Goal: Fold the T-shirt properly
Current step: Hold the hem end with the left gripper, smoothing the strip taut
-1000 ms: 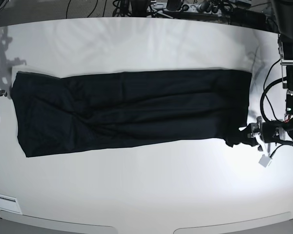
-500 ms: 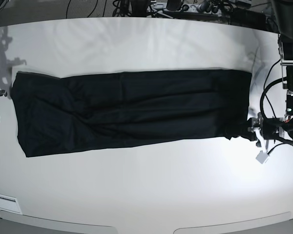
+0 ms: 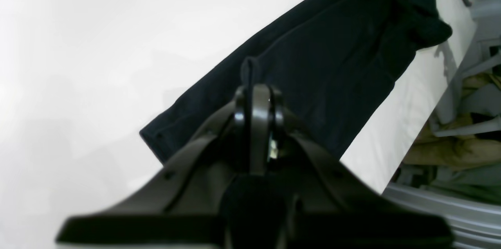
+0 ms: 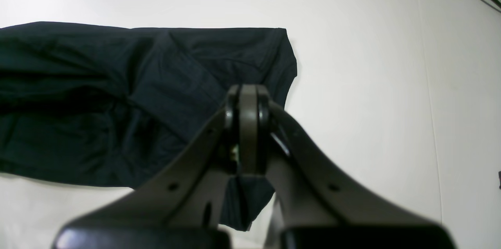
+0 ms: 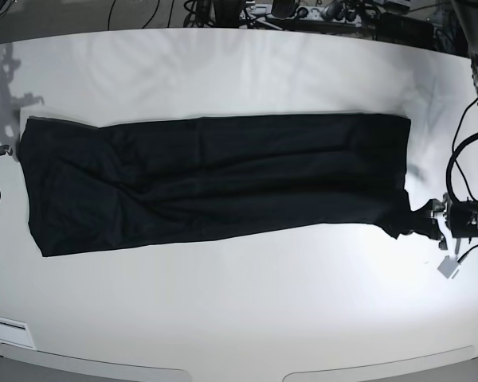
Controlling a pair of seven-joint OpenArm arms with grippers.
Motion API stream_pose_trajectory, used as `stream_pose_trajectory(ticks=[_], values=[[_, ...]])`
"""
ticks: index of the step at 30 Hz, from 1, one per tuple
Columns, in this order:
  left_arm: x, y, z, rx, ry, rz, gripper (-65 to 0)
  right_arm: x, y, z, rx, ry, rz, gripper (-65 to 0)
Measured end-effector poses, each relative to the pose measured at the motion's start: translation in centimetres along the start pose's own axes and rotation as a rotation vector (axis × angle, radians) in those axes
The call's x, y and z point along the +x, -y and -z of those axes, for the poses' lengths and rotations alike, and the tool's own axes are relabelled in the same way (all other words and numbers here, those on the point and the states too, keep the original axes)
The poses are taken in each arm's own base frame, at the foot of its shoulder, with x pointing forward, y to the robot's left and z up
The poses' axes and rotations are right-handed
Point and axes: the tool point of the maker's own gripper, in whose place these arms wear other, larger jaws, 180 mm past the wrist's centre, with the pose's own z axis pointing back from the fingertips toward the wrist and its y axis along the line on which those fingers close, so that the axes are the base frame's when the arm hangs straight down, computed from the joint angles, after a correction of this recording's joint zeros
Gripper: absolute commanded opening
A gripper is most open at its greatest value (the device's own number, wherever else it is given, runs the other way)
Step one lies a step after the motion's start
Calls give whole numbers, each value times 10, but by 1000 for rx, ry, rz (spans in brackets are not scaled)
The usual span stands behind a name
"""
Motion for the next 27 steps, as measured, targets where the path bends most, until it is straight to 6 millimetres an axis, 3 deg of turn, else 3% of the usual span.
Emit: stream_pose_trajectory(ticks=[4,10,19,24,27], values=[[-5,-1,2,-1,-9,-8,-650,0,0,0,0,0,0,-650],[-36,-4,11,-11,-63,-53,-650,0,0,0,0,0,0,-650],[-45,-5,14,-10,-75,-67,-650,0,0,0,0,0,0,-650],[-55,-19,11,68,-129,-51,-650,0,0,0,0,0,0,-650],[-51,-27,4,108,-105,-44,-650,0,0,0,1,1,0,-650]])
